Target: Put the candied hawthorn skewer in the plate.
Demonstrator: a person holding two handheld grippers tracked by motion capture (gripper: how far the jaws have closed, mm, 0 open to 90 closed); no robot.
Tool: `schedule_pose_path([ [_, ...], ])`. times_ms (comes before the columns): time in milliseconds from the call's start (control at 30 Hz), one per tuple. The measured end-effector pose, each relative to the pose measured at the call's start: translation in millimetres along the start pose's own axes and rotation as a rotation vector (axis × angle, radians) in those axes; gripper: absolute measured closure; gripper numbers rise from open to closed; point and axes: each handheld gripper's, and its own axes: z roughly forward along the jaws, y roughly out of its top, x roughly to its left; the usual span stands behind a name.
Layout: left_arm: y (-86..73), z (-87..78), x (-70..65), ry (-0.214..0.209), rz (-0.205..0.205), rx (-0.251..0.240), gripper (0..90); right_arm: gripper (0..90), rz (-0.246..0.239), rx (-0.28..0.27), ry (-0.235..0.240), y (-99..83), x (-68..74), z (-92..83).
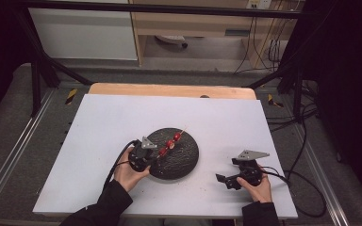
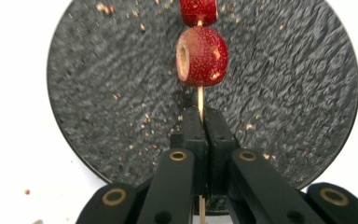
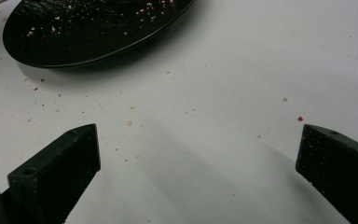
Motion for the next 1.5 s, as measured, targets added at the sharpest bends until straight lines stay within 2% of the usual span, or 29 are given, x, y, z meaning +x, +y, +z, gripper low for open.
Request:
schedule_pose_path([
  [200, 2.6, 8.5, -2.5, 0.016, 0.001, 0.049, 88.3, 0.8, 0.008, -0.002, 0.003, -0.7, -0.9, -1.2],
  [433, 4.1, 13.0, -3.1, 0.015, 0.007, 0.067, 88.0, 0.9, 0.006, -0.006, 0.005, -0.4, -1.5, -1.7],
  [567, 3.7, 13.4, -2.7, 0.009, 0.008, 0.064, 87.8, 0.9, 0.007, -0.005, 0.003, -0.6, -1.2, -1.4],
  [700, 2.2, 9.1, -0.9, -0.008, 0.011, 0.037, 84.5, 0.9, 0.002, -0.011, 0.0, -0.5, -1.6, -2.1],
  [800, -0.6, 1.4, 2.4, -0.033, 0.018, 0.01, 76.6, 0.8, 0.006, -0.009, -0.001, -0.2, -1.6, -2.9],
  [900, -5.6, -9.5, 7.8, -0.053, 0.024, -0.04, 66.8, 0.9, 0.009, -0.009, -0.003, -0.3, -1.3, -3.2],
  [967, -9.3, -17.1, 12.5, -0.062, 0.029, -0.062, 57.6, 0.9, 0.013, -0.011, -0.004, -0.4, -0.9, -3.2],
  [1067, -16.3, -27.6, 19.4, -0.043, 0.029, -0.105, 46.8, 0.8, 0.013, -0.009, -0.005, -0.4, -1.1, -3.1],
  [1200, -26.7, -38.2, 30.5, -0.071, 0.027, -0.125, 34.9, 0.8, 0.015, -0.007, -0.005, -0.8, -0.7, -2.6],
  [1500, -63.0, -52.2, 49.6, -0.072, 0.041, -0.186, 15.1, 0.8, 0.018, -0.01, -0.008, -1.0, -0.5, -3.8],
])
